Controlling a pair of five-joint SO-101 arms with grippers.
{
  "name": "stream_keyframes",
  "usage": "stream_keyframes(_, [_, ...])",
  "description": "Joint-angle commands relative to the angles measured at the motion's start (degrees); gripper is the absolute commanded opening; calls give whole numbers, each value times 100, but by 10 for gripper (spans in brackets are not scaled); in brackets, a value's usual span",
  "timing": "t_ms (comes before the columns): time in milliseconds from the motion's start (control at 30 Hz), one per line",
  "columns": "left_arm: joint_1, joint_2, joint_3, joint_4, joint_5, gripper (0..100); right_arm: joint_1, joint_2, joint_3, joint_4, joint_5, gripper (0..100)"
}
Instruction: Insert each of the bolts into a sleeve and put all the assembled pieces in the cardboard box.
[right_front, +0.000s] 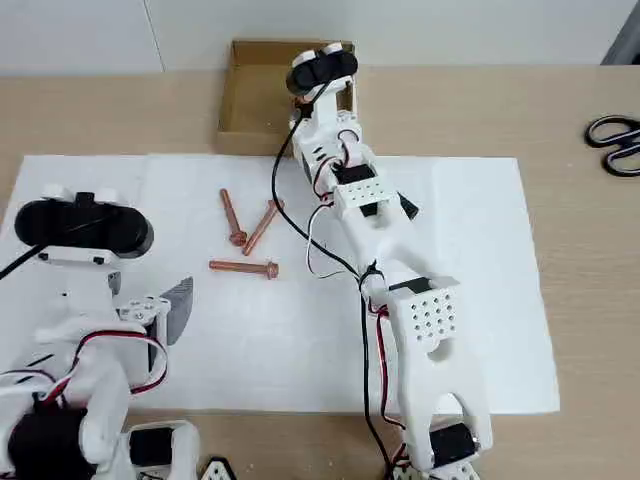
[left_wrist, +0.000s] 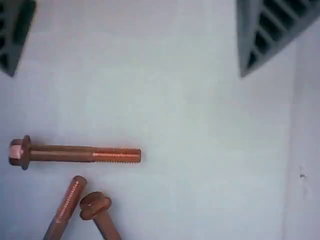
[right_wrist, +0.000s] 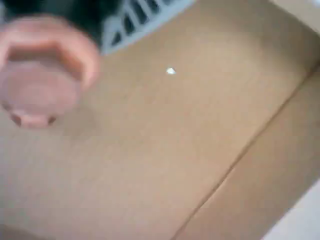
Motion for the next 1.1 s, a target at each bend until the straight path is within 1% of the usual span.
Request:
stream_keyframes(0, [-35, -18, -22, -9, 18, 272, 31, -163, -475, 391, -26, 235])
stream_keyframes(100, [-35, -26, -22, -9, 18, 272, 66, -171, -659, 593, -26, 282])
stream_keyframes(167, [-35, -26, -22, -9, 18, 272, 75, -171, -914, 840, -26, 278])
stream_keyframes(267, [-35, -26, -22, -9, 18, 272, 180, -242, -1635, 1604, -26, 277])
stream_keyframes(333, [-35, -35, -22, -9, 18, 272, 224, -505, -2198, 2387, -26, 277])
stream_keyframes(500, [-35, -35, -31, 0, 18, 272, 303, -1481, -3156, 4769, -35, 277])
stream_keyframes(667, [-35, -35, -31, 0, 18, 272, 303, -2369, -3429, 6976, -44, 277])
stream_keyframes(800, [-35, -35, -31, 0, 18, 272, 303, -2993, -3429, 8321, -44, 277])
stream_keyframes(833, [-35, -35, -31, 0, 18, 272, 303, -3090, -3411, 8505, -44, 277])
stream_keyframes(933, [-35, -35, -31, 0, 18, 272, 312, -3284, -3349, 8541, -44, 277])
stream_keyframes(1067, [-35, -35, -31, 0, 18, 272, 435, -3556, -2813, 8558, -26, 277])
